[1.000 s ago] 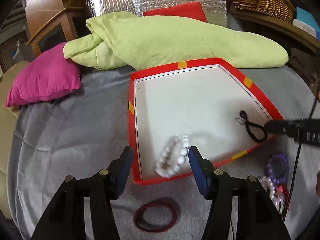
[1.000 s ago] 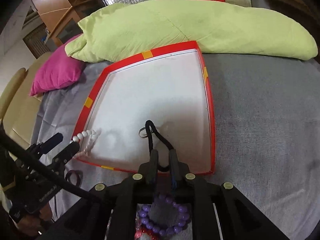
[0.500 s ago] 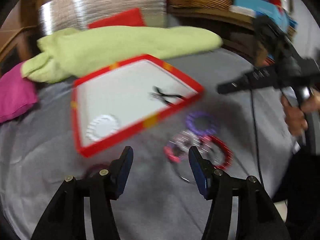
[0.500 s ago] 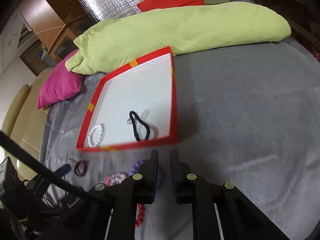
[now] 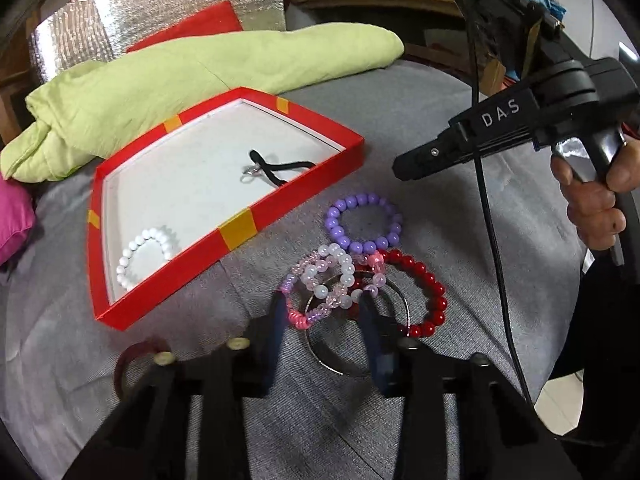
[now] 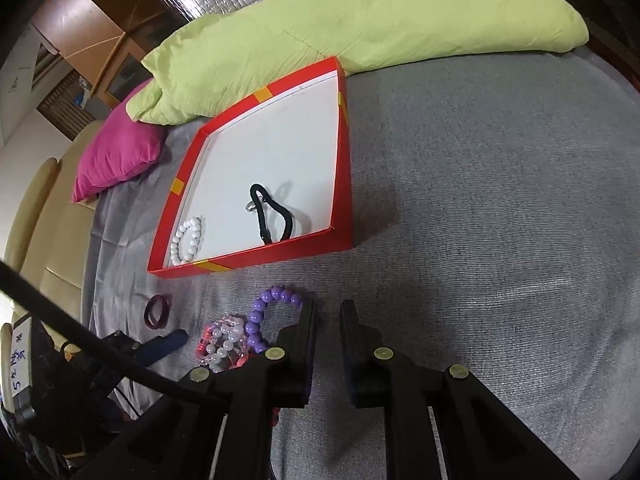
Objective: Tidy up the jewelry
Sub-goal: 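Grasp the clear beaded bracelet with the left tool while the right tool grasps the pink beaded bracelet, then lower the pink bracelet into the tray with the right tool while the left tool places the clear bracelet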
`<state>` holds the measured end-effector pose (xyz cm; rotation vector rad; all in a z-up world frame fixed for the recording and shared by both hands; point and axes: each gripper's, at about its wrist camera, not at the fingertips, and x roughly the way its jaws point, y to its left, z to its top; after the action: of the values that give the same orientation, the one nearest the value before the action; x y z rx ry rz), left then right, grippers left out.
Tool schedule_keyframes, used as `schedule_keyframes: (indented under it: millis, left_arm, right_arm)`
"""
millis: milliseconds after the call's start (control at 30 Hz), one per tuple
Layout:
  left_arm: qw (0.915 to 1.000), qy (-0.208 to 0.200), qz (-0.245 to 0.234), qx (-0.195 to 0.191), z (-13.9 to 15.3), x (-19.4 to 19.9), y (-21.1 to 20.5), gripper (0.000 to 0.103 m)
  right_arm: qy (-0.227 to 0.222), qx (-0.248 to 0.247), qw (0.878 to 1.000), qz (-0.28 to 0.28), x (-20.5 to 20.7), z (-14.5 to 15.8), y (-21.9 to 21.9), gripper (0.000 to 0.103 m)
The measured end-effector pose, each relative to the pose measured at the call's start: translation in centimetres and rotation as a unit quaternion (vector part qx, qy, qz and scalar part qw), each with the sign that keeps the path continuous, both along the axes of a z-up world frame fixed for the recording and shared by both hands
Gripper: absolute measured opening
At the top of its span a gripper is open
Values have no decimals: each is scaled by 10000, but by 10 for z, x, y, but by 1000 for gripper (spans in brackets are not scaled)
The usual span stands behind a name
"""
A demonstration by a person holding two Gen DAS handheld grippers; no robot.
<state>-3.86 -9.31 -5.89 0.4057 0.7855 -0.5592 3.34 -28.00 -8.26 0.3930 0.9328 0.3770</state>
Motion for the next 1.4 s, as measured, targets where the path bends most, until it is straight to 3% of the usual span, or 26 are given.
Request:
schedule_keyframes:
  millis: [167, 233, 467, 600, 733, 967, 1100, 1400]
  left_arm:
    - [9999, 83, -99, 9, -4, 6, 0, 10]
    - [9999, 132, -65, -29, -4, 9, 3, 8]
    - [9973, 305, 531, -415, 4, 21, 34, 8]
    - [9953, 280, 702, -612, 12, 20, 48, 8]
    - [9947, 266, 775, -613, 12, 16, 57, 8]
    - [9945, 303, 801, -599, 10, 15, 61, 8]
    - [9943, 314, 836, -578, 10, 16, 60, 8]
    - [9916, 126, 985, -825, 22, 16, 68, 8]
  right_arm:
    - [27, 100, 9998, 170, -1, 0, 5, 14]
    - [59, 305, 9990, 310, -2, 1, 6, 15]
    - [320, 847, 9919, 892, -3, -4, 29, 15]
    - [554, 832, 9881, 1167, -2, -11, 52, 15]
    - [753, 824, 9870, 1160, 2, -19, 66, 27]
    - [601, 848, 9910, 842, 7, -20, 69, 28]
    - [336, 468, 9954, 761, 4, -15, 74, 11]
    - [-282, 776, 9936, 770, -5, 9, 59, 8]
